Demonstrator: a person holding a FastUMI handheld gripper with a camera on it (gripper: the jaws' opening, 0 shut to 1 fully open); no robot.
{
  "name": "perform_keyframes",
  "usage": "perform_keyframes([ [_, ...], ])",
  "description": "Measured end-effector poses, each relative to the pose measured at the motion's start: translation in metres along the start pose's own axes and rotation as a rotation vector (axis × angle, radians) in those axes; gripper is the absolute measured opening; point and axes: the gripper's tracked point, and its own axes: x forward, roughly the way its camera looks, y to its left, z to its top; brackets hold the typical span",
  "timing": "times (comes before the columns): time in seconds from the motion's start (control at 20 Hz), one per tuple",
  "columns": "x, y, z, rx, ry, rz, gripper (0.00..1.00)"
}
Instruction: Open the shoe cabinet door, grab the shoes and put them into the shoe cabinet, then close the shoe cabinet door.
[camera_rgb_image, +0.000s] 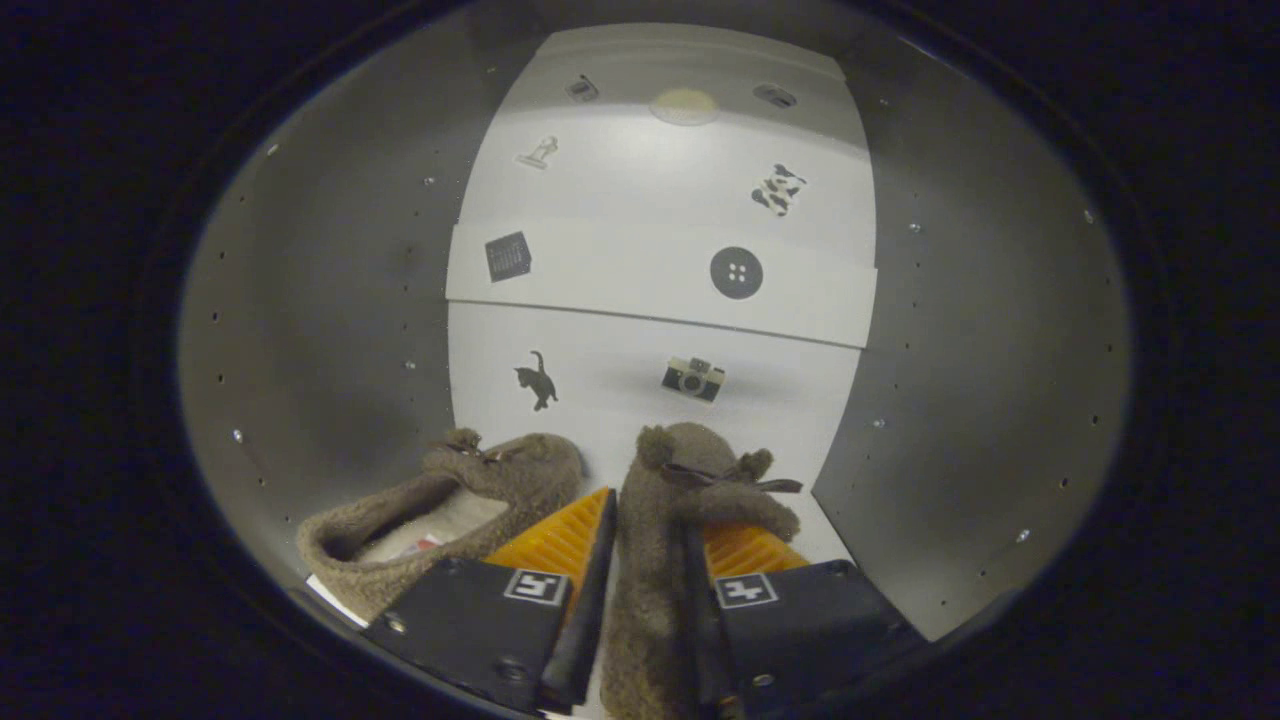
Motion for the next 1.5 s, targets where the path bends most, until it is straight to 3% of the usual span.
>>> perform_keyframes([
  [0.2,-0.017,-0.002,-0.011,0.013,0.047,-0.022,0.68],
  [0.3,-0.028,-0.001,-0.017,0.022,0.066,-0.029,0.71],
  [0.35,-0.028,0.004,-0.017,0.028,0.051,-0.009,0.73],
  [0.55,-0.021,0.016,-0.020,-0.040,0.047,0.049,0.97],
  [0.65,-0.024,0.022,-0.024,-0.058,0.087,0.074,0.97],
  [0.85,-0.039,0.023,-0.044,-0.232,0.290,0.116,0.98],
  [1.0,-0.043,0.001,-0.056,-0.244,0.362,0.045,0.99],
  [1.25,-0.058,0.002,-0.042,-0.243,0.310,0.048,0.98],
  [1.5,-0.140,0.004,0.005,-0.226,0.118,0.033,0.99],
])
